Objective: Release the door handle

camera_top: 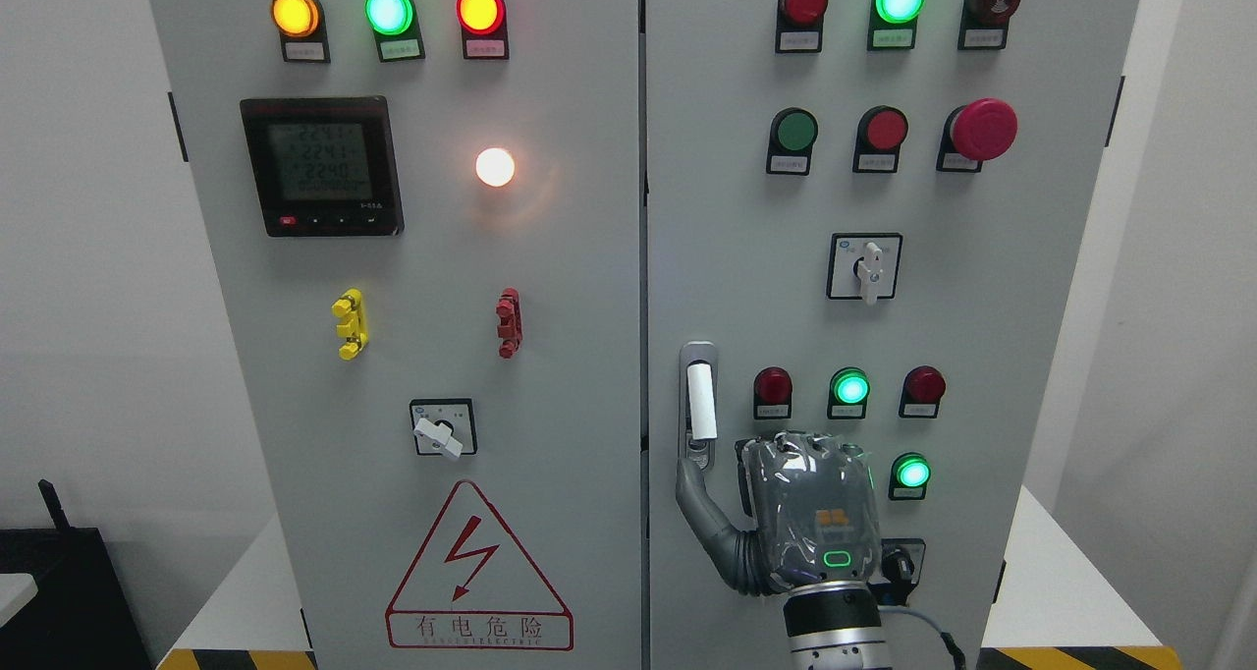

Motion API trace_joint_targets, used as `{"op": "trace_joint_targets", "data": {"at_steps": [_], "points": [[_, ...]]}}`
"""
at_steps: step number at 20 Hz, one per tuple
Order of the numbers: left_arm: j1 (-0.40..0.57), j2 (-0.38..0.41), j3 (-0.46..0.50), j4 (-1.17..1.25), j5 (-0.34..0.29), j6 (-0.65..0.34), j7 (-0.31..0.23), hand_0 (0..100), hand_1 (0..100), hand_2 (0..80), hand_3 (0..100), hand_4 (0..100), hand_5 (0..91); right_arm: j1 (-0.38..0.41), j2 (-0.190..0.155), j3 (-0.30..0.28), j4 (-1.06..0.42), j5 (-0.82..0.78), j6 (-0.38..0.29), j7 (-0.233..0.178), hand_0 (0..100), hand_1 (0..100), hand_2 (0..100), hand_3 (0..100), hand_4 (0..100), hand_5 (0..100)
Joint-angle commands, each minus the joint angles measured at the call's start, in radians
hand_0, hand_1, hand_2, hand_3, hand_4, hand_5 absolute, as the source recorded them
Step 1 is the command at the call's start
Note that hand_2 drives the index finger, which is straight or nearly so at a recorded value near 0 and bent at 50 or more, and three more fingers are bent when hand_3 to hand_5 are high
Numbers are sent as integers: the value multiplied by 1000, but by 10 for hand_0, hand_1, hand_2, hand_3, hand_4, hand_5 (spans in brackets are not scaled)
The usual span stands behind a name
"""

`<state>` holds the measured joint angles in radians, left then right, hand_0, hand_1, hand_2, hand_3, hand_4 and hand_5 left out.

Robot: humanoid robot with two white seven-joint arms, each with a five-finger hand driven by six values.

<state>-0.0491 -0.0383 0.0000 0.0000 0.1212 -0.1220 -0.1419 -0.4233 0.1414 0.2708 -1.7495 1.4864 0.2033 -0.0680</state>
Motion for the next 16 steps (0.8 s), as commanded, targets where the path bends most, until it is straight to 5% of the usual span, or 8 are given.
{"op": "trace_joint_targets", "data": {"at_steps": [1,16], "points": [[0,0,11,17,0,1,-1,120,389,0,0,0,0,-12,1,4,13,0,-1,4,387,0,995,1000,988,972],[0,0,11,17,0,1,-1,120,389,0,0,0,0,-60,1,1,51,0,1,5,379,0,997,1000,1000,973]]}}
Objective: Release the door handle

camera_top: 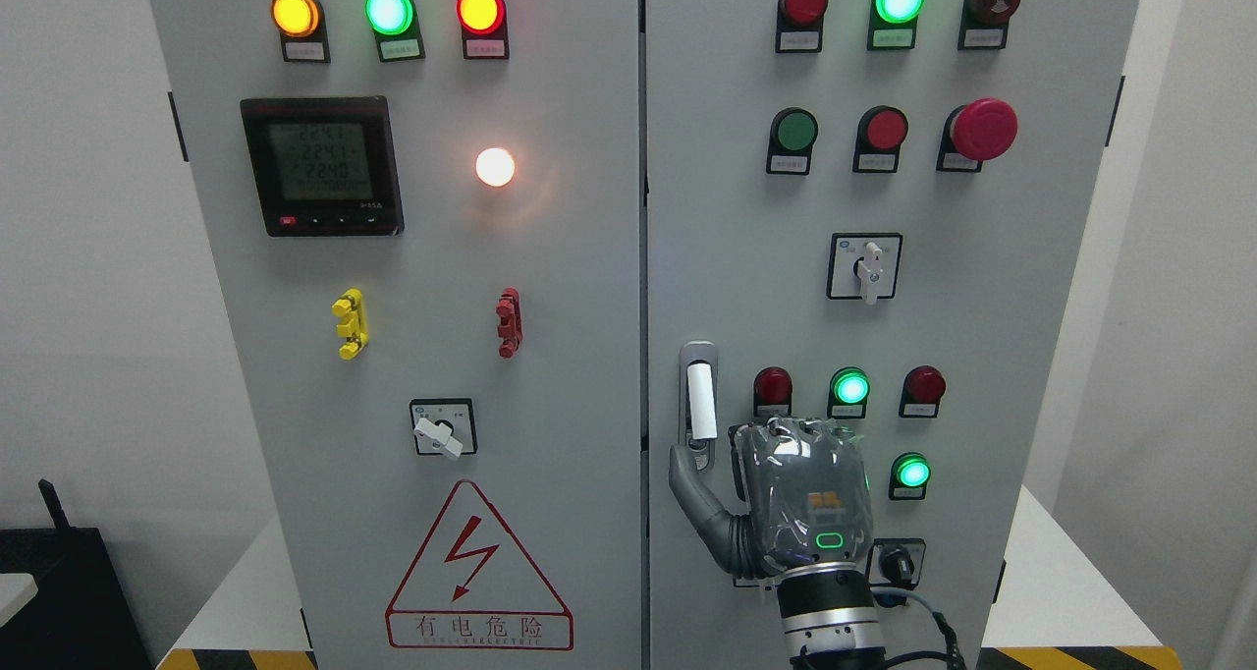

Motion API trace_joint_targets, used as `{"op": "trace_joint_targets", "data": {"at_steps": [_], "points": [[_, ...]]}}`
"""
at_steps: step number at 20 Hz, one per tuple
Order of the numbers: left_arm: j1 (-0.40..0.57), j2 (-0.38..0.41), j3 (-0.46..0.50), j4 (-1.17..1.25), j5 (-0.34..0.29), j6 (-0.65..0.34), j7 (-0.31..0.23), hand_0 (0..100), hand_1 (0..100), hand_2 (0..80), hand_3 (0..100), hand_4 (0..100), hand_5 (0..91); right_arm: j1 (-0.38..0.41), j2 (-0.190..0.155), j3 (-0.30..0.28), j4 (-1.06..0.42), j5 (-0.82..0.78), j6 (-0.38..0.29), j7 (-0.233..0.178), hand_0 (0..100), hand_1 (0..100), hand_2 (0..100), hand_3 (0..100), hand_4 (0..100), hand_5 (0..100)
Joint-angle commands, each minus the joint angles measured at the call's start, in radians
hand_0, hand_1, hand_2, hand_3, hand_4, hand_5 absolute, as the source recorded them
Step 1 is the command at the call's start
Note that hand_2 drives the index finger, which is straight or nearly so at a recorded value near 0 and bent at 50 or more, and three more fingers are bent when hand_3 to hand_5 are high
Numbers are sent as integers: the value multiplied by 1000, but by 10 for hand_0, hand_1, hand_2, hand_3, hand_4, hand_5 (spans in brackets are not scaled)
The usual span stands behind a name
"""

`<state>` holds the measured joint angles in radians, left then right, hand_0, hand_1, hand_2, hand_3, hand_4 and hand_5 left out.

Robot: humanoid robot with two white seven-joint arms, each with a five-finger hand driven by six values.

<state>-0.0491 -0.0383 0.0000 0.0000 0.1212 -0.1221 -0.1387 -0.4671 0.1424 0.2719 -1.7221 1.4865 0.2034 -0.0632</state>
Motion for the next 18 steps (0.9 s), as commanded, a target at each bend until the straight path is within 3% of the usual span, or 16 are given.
{"op": "trace_joint_targets", "data": {"at_steps": [1,18], "points": [[0,0,11,17,0,1,-4,120,389,0,0,0,0,-18,0,0,27,0,1,0,378,0,996,1000,1000,973],[0,0,11,17,0,1,-4,120,389,0,0,0,0,-22,3,-10,36,0,2,-3,358,7,996,1000,1000,973]]}}
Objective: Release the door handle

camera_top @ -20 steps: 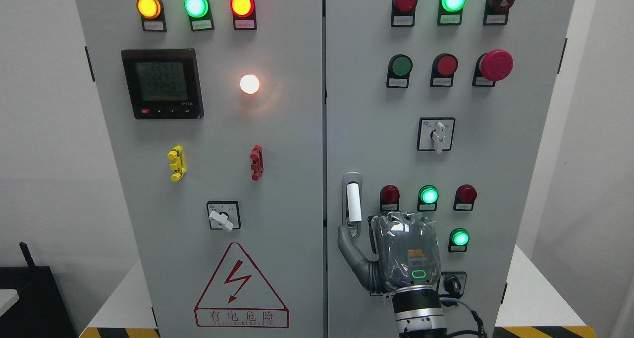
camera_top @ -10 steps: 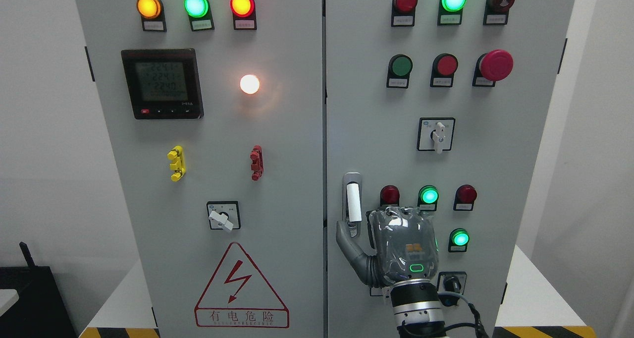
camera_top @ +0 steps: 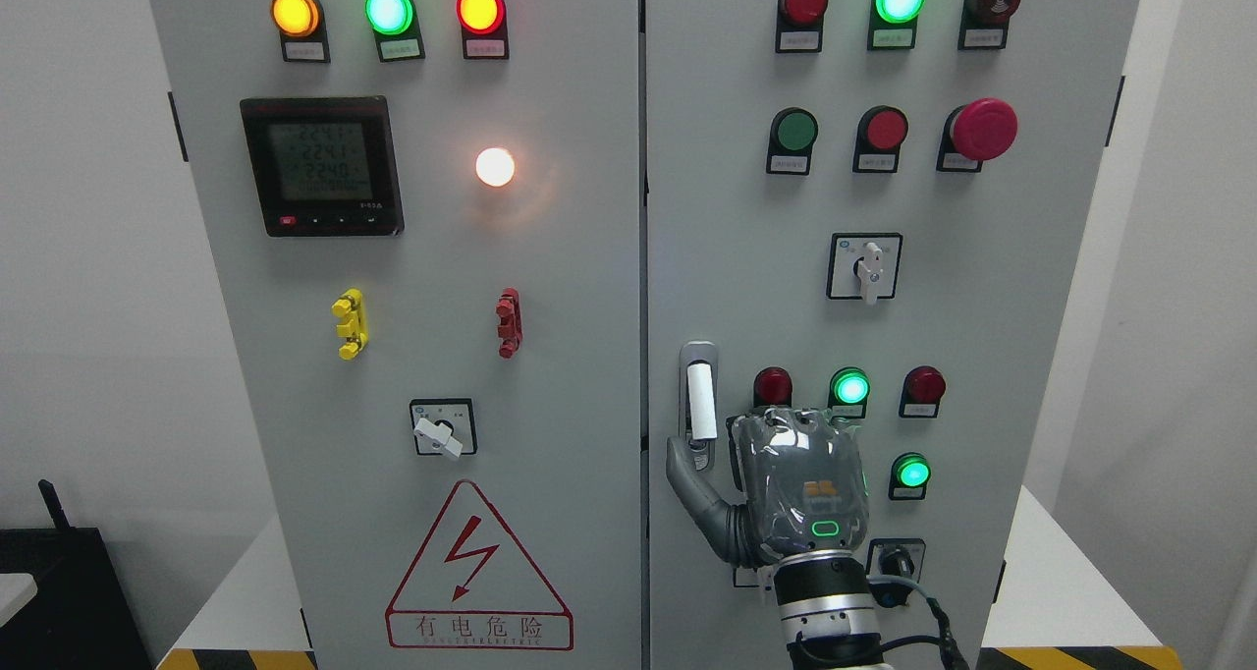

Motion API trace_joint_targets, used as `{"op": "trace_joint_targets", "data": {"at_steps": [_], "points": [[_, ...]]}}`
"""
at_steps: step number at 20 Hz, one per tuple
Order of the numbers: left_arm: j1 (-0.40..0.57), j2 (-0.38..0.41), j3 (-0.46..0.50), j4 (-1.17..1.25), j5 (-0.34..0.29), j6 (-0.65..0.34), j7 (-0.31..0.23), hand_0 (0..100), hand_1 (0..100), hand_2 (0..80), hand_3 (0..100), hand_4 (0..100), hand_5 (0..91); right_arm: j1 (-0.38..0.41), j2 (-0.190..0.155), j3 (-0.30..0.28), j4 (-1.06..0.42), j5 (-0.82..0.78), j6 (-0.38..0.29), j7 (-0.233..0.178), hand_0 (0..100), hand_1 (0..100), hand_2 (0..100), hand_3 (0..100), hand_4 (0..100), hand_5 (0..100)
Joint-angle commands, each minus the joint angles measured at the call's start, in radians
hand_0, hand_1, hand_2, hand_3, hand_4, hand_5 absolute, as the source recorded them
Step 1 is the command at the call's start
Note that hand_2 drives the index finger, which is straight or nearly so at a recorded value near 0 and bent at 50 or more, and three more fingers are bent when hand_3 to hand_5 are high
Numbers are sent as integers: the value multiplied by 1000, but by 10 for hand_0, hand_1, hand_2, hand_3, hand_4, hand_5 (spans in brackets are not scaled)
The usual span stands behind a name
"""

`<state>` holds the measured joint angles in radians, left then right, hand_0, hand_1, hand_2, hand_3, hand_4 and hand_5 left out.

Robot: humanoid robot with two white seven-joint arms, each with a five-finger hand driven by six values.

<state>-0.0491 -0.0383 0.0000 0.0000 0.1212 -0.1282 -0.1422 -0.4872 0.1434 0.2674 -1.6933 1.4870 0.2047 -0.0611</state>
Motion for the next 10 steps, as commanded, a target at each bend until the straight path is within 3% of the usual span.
{"op": "trace_joint_targets", "data": {"at_steps": [1,10], "points": [[0,0,11,17,0,7,0,120,389,0,0,0,0,-2,2,-5,8,-1,1,-5,356,11,996,1000,1000,973],[0,0,11,17,0,6,0,120,389,0,0,0,0,-1,2,-7,8,1,2,-5,354,49,997,1000,1000,974]]}}
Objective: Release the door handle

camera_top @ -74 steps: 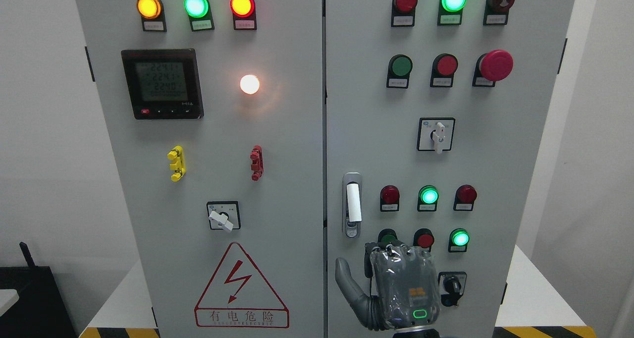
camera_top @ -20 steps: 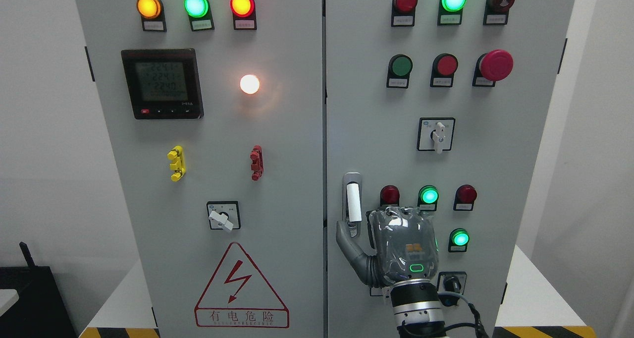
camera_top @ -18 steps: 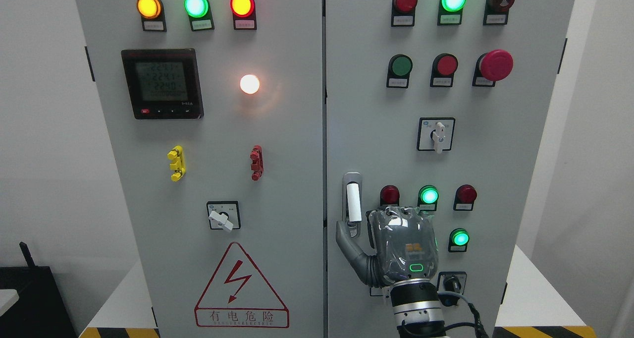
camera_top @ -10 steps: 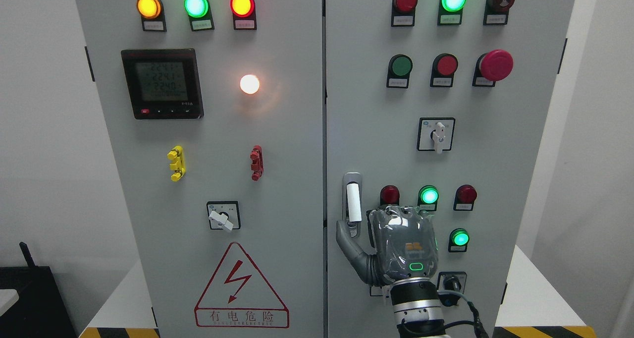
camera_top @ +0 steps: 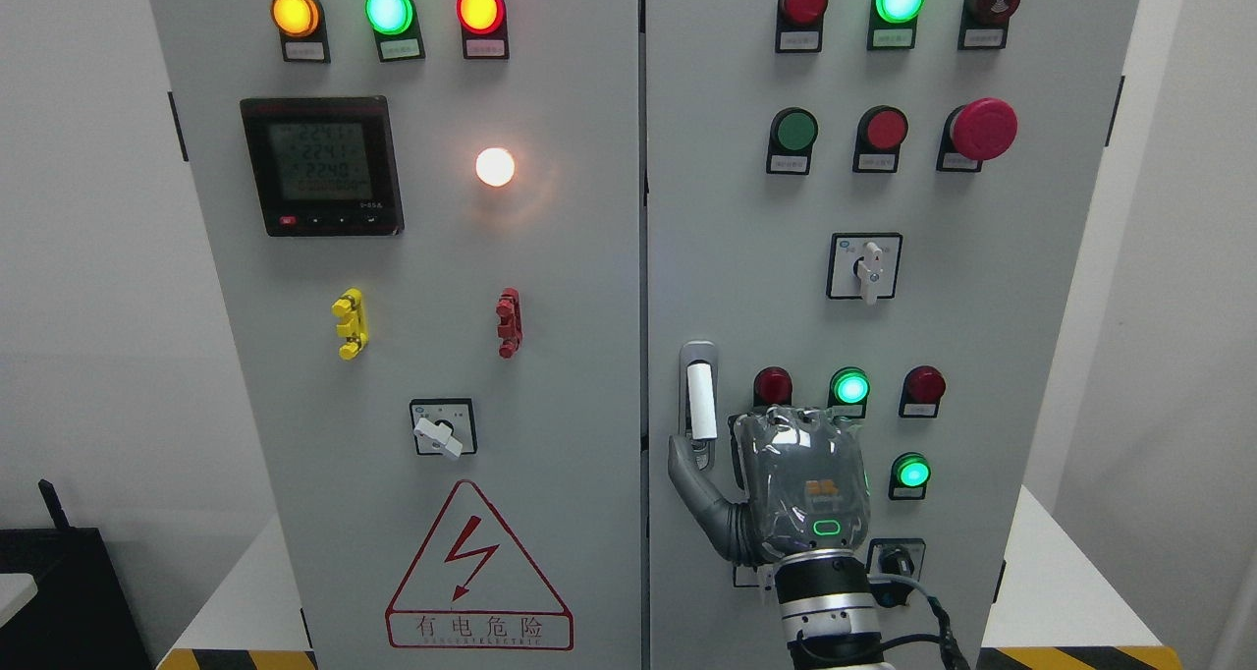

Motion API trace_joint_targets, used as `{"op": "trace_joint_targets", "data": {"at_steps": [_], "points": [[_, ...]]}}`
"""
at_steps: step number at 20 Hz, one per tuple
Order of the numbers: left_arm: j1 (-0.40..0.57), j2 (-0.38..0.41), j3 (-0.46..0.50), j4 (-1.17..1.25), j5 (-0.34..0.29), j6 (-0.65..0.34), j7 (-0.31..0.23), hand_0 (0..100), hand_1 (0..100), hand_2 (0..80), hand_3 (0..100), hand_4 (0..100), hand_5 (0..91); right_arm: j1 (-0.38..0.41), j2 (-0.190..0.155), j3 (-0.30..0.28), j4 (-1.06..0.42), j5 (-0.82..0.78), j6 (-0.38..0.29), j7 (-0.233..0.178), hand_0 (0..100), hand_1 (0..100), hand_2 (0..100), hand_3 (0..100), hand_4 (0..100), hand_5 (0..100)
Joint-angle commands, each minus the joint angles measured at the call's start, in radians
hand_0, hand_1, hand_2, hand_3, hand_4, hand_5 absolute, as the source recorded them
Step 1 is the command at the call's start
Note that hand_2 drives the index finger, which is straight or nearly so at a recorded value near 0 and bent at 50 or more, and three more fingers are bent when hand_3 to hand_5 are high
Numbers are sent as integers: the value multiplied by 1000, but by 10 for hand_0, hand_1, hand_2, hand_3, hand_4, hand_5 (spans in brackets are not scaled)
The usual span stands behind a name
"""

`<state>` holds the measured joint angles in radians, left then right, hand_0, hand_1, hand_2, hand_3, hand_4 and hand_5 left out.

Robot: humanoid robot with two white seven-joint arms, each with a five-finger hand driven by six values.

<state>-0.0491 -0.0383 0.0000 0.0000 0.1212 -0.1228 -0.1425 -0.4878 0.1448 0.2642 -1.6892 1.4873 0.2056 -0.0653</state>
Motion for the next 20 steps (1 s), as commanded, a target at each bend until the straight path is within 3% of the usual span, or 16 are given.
{"op": "trace_joint_targets", "data": {"at_steps": [1,20], "points": [[0,0,11,17,0,0,0,120,389,0,0,0,0,0,1,-3,3,1,1,-1,355,50,998,1000,1000,974],[0,0,11,17,0,0,0,120,389,0,0,0,0,0,1,-20,0,-2,9,-1,367,70,1000,1000,1000,975]]}}
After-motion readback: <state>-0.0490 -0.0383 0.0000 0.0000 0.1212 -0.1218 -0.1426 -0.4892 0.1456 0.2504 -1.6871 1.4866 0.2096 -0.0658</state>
